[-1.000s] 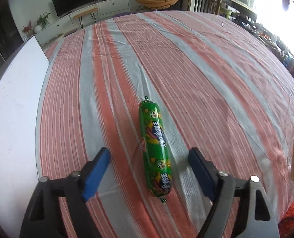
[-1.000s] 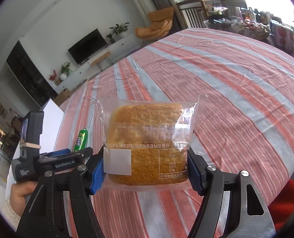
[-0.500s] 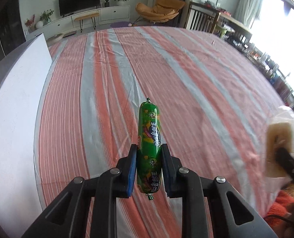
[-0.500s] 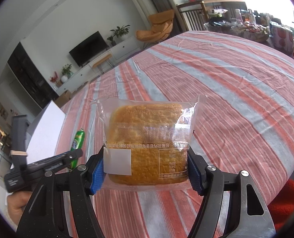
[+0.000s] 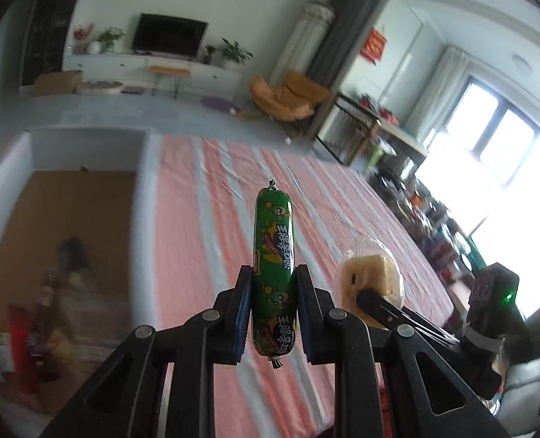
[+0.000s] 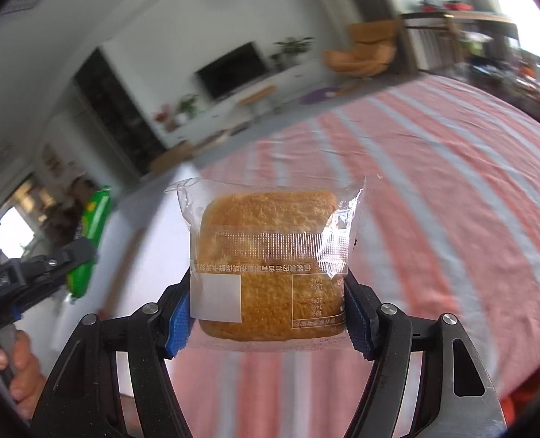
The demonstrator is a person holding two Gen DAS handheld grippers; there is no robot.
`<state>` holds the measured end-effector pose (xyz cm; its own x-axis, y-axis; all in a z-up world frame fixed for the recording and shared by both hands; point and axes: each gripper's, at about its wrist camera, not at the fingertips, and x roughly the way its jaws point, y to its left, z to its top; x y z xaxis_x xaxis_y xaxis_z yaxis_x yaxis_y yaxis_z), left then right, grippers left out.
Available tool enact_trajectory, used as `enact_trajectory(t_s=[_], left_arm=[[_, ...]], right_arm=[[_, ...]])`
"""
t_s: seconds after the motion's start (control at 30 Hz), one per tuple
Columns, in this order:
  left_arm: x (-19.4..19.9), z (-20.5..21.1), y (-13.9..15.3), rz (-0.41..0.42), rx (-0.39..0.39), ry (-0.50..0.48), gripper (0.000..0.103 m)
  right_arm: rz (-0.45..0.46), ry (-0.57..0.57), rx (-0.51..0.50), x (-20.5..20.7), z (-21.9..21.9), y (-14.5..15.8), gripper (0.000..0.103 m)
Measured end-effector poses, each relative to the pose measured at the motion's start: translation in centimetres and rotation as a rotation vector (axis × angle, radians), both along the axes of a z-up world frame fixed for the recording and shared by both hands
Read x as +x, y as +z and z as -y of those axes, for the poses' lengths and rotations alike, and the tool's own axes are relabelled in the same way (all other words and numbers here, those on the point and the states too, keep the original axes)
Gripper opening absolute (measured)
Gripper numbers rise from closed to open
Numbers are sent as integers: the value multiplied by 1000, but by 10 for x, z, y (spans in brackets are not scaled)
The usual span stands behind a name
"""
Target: Organize snacks
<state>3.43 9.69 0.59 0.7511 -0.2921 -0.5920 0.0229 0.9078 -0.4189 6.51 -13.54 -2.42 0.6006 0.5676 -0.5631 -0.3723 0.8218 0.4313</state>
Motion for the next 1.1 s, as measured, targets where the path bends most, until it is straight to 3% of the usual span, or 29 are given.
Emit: enact_trajectory(t_s=[0.17,0.3,0.37,0.4,0.43,0.5,0.57,0.83,1.1], left_arm=[[-32,-91,10,2,125,242,23],[-35,-157,-20,-87,209,412,23],[-34,-180,-37,-138,232,472,38],[-36,-188,-41,-148,231,492,58],[-37,-192,-44,-145,232,506,78],[-44,-195,-43,-108,264,538,91],[-44,-191,-45,-95,299,545,98],[-40,-157,-37,-69,492,567,103],[-35,-143,-31,-115,548,579,103]], right_arm=[[22,277,27,2,-115,43,73],[-86,448,27,25,-209,37,76],[-158,473,8,37,-238,27,79],[-174,477,19,41,-244,25,79],[-177,478,39,43,-246,25,79],[-158,474,52,43,-242,28,80],[-134,466,25,41,-236,31,82],[-79,394,-129,24,-206,18,82],[-49,379,-225,3,-194,11,82]])
